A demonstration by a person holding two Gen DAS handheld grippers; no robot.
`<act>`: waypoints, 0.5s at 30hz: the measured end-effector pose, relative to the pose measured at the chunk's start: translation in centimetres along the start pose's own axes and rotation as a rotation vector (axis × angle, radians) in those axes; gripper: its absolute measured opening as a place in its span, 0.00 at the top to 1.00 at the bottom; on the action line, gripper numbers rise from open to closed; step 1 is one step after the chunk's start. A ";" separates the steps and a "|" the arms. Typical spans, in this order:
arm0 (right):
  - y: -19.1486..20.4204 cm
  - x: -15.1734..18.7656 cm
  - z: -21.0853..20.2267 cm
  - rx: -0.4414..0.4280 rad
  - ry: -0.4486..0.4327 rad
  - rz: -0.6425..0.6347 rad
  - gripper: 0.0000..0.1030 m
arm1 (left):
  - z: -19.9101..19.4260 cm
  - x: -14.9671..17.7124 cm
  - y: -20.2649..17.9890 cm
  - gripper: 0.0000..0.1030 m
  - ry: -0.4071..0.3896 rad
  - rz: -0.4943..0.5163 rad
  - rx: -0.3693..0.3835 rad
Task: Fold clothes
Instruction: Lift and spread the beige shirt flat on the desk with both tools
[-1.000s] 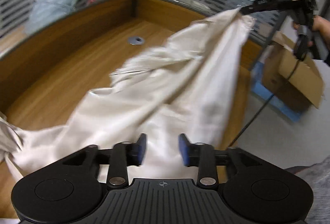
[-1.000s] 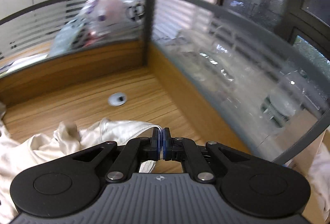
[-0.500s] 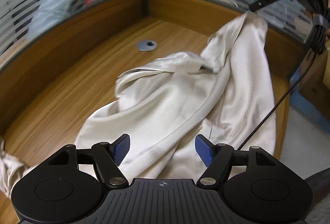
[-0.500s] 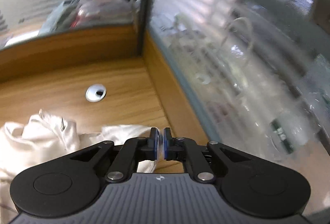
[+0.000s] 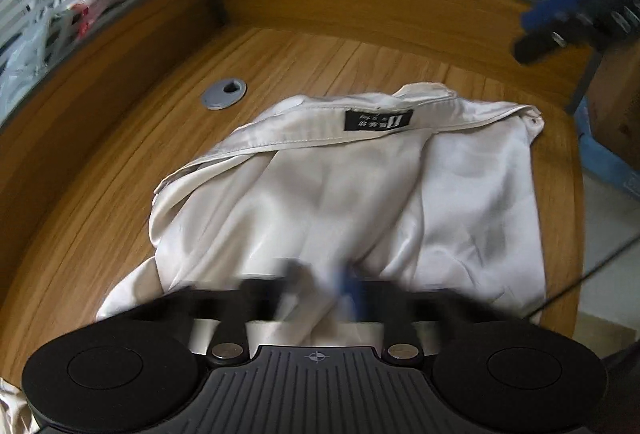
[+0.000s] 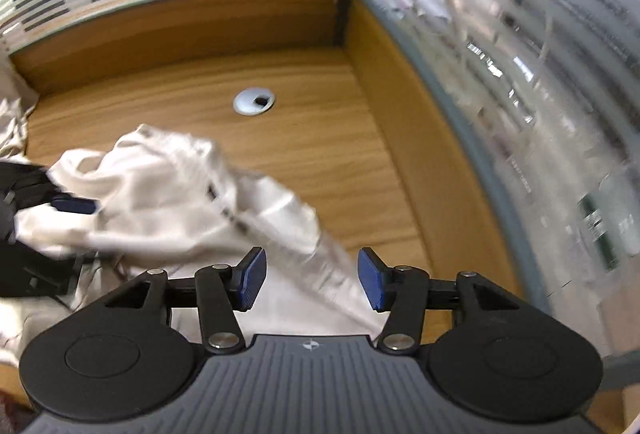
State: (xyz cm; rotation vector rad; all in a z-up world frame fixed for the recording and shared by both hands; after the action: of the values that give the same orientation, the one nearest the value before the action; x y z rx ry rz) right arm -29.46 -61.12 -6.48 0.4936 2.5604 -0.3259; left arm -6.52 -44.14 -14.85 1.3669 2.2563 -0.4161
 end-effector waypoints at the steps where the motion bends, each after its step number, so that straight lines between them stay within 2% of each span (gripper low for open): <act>1: 0.3 0.4 0.1 -0.017 0.000 0.001 0.45 | -0.2 -0.5 0.4 0.97 -0.011 -0.022 -0.011; 7: 1.9 1.1 1.0 -0.117 -0.011 -0.034 0.45 | -1.9 -4.1 3.5 0.98 -0.090 -0.113 -0.099; 15: 5.0 -1.0 2.8 -0.251 -0.039 -0.112 0.45 | -3.2 -10.0 8.4 0.98 -0.149 -0.232 -0.213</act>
State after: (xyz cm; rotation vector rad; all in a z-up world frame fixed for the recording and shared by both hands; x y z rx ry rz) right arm -25.46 -57.72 -8.98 0.2495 2.5484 -0.0499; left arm 4.22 -46.24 -6.96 0.9415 2.2682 -0.3300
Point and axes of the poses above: each gripper's, at about its wrist camera, not at the fingertips, and z roughly the way its jaws point, y to its left, x to its underside, the point moved 1 cm from there along z, roughly the way its jaws point, and after that the axes turned 13 degrees about -z, right-handed, at the moved point
